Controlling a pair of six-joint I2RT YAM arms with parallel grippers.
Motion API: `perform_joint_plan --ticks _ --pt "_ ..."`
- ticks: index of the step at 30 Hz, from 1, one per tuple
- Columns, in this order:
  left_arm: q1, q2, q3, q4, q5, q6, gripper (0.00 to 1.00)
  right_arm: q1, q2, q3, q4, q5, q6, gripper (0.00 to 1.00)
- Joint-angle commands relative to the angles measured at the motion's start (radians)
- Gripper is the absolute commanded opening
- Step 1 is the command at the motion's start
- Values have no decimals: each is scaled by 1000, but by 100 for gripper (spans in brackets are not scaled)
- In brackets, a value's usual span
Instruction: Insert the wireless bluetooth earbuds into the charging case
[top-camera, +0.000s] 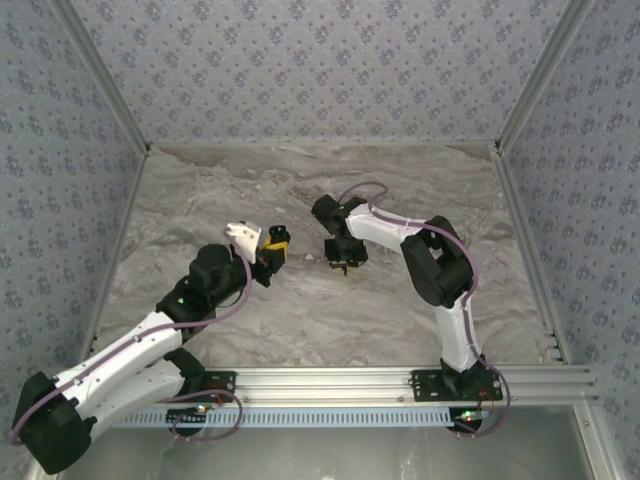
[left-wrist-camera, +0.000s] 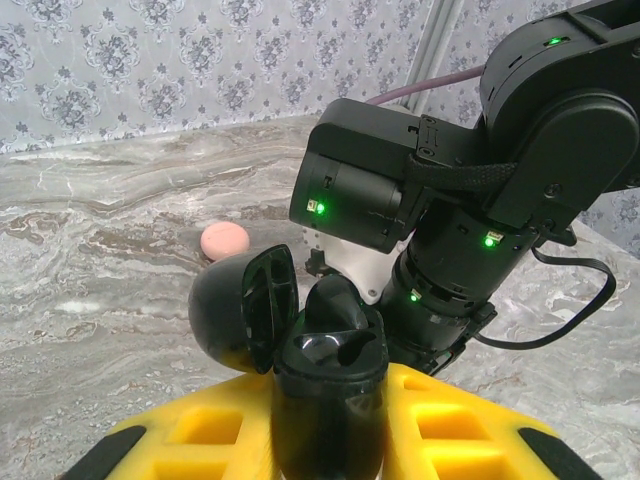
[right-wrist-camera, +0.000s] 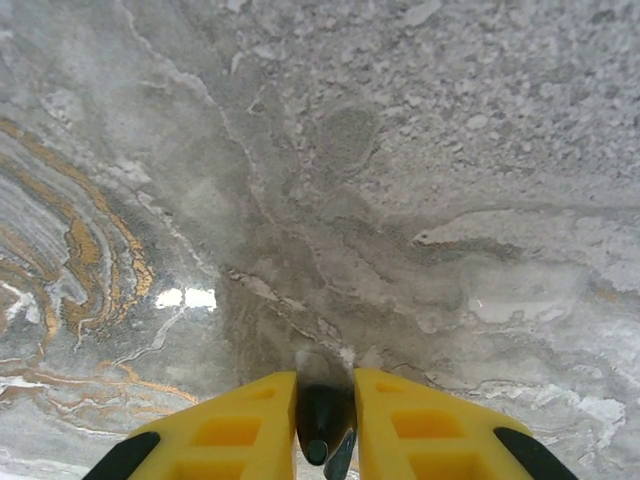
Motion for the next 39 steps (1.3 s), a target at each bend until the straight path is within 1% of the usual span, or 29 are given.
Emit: perform_joint_plan --ticks 1,9,20,22,33,39 --pt "-3 12 28 38 19 -11 24 10 -13 -20 34 -13 -47 20" --pt "-4 91 38 56 47 -40 24 -4 -111 -99 150 -64 -117 17" --pt "-4 256 40 156 59 -146 23 -43 -282 -211 246 -112 -173 18" --pt "-4 283 39 182 63 -170 23 -49 -315 -227 285 -121 -173 18" --pt "-4 360 51 250 118 -217 24 -84 -485 -243 346 -197 -188 19" --pt "-5 391 52 305 171 -240 24 -100 -551 -222 373 -248 -200 20"
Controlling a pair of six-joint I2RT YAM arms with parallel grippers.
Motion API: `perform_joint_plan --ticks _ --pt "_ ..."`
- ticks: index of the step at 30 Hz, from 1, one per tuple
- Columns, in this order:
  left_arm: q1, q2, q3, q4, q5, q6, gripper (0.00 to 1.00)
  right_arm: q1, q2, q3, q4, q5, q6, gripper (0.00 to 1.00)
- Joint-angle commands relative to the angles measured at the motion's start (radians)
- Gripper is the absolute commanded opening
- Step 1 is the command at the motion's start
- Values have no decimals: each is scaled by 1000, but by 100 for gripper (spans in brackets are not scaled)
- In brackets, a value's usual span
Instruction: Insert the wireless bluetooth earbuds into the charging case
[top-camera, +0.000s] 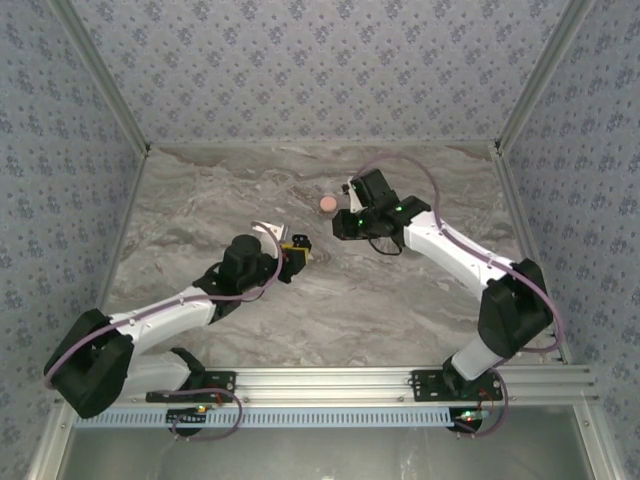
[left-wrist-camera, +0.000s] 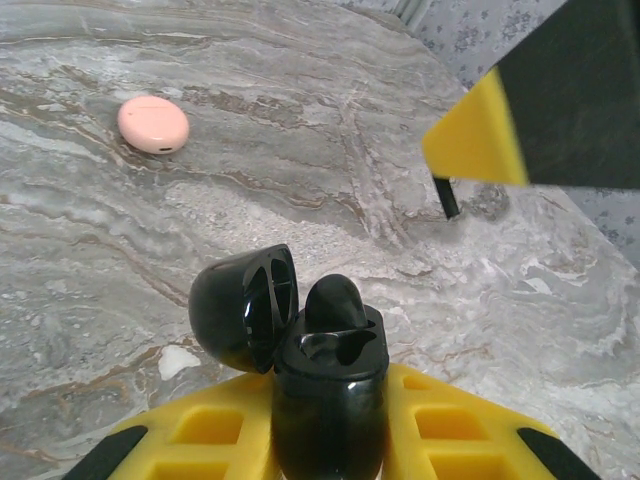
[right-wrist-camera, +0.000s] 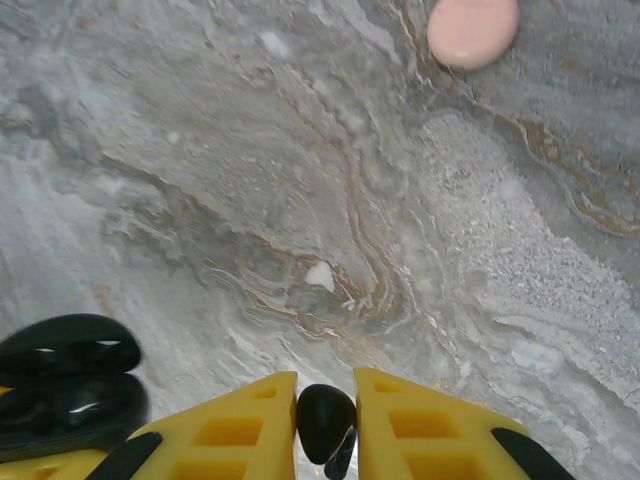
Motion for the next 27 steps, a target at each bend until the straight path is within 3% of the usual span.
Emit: perform_joint_plan --ticks 1,27 --pt "-4 18 43 90 60 -30 24 -6 -43 22 21 -47 -26 20" --pt "-5 128 62 501 279 -155 24 24 -207 58 141 -196 -66 22"
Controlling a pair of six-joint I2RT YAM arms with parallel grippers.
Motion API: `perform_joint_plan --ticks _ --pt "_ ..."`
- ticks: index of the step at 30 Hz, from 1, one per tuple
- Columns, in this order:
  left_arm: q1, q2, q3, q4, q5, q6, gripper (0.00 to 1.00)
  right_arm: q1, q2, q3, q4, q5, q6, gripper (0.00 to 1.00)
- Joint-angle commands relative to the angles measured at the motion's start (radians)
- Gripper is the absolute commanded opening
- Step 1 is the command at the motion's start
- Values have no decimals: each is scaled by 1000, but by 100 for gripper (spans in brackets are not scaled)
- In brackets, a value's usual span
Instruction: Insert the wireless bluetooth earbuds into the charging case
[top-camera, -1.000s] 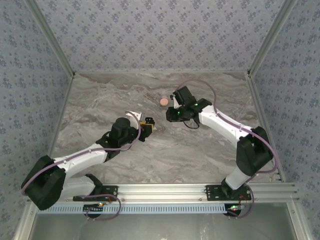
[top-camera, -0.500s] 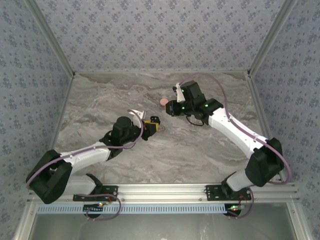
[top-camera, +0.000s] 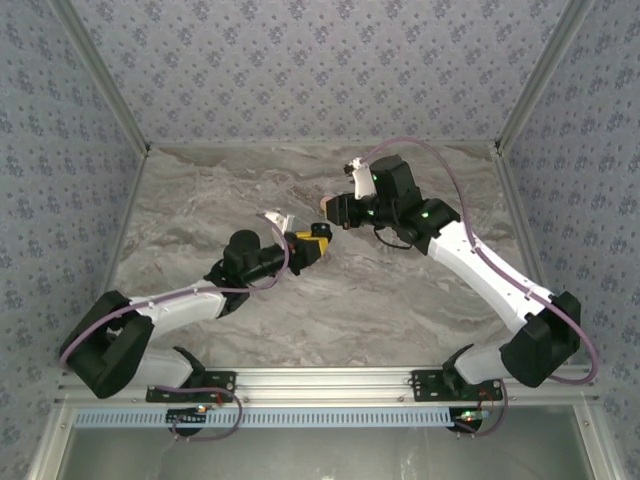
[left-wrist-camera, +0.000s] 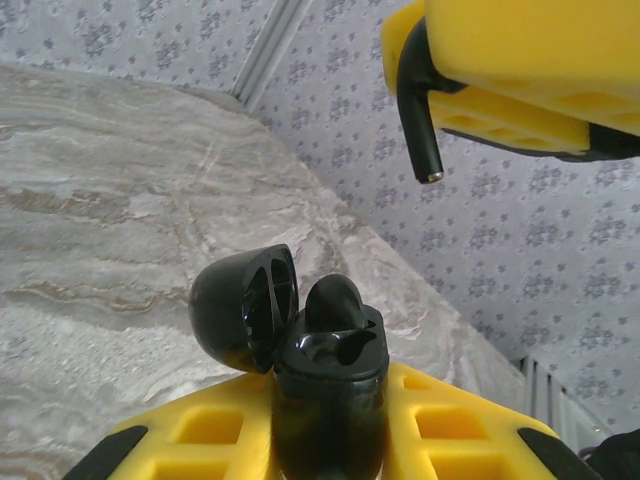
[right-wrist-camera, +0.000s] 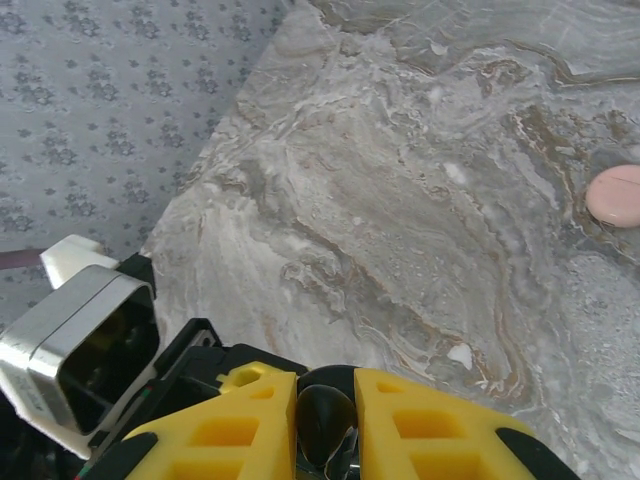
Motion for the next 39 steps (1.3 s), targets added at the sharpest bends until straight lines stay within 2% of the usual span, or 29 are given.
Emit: perform_joint_plan --ticks 1,39 --pt "-5 8 41 117 47 -30 24 11 -33 37 26 -37 -23 22" --pt "-5 -1 77 151 66 -54 24 35 -38 29 21 -44 -43 23"
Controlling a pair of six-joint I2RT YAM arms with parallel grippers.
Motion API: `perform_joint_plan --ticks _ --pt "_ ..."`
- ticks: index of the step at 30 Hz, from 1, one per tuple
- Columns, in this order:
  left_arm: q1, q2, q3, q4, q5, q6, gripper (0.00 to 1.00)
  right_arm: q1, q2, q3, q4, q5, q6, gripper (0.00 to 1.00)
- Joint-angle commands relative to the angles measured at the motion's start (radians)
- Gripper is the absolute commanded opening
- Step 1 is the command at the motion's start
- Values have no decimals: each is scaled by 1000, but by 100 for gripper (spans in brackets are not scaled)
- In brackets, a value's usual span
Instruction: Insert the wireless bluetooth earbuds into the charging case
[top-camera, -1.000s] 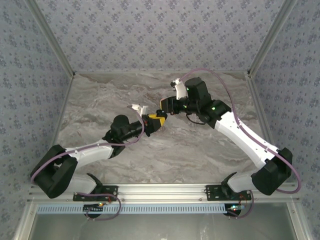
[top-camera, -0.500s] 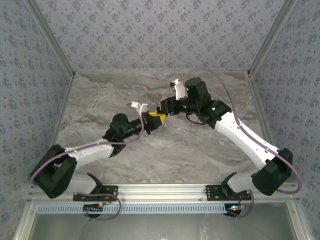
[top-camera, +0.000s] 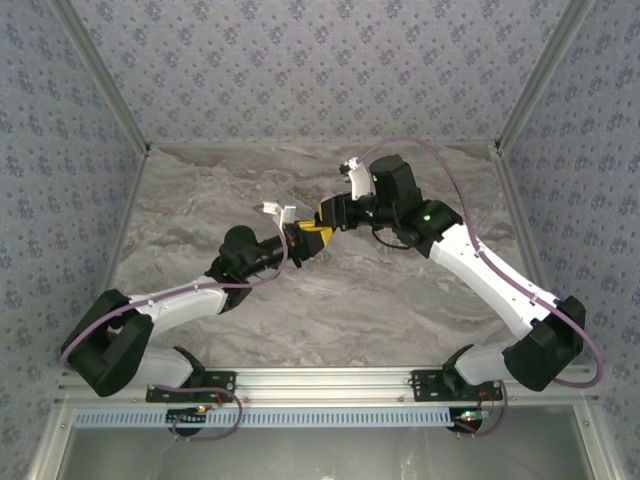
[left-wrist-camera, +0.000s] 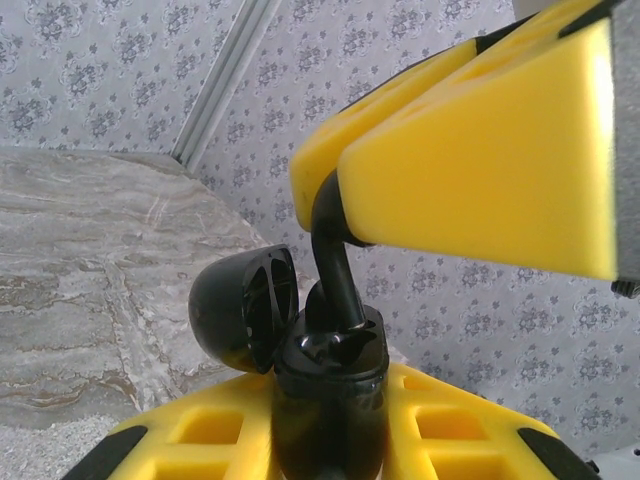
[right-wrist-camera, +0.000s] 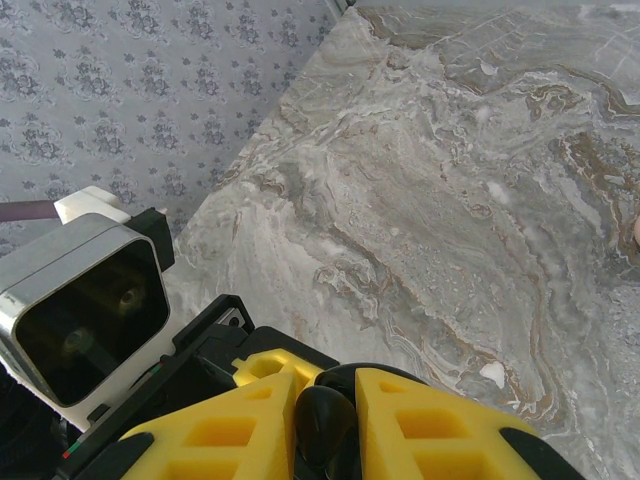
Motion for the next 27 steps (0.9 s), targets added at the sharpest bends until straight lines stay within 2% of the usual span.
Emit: perform_joint_plan --ticks 1,27 --pt "-5 -8 30 42 18 -10 24 9 -18 18 5 -11 -16 23" --pt "-5 -36 37 -11 -41 5 24 17 -38 -3 -32 20 -36 23"
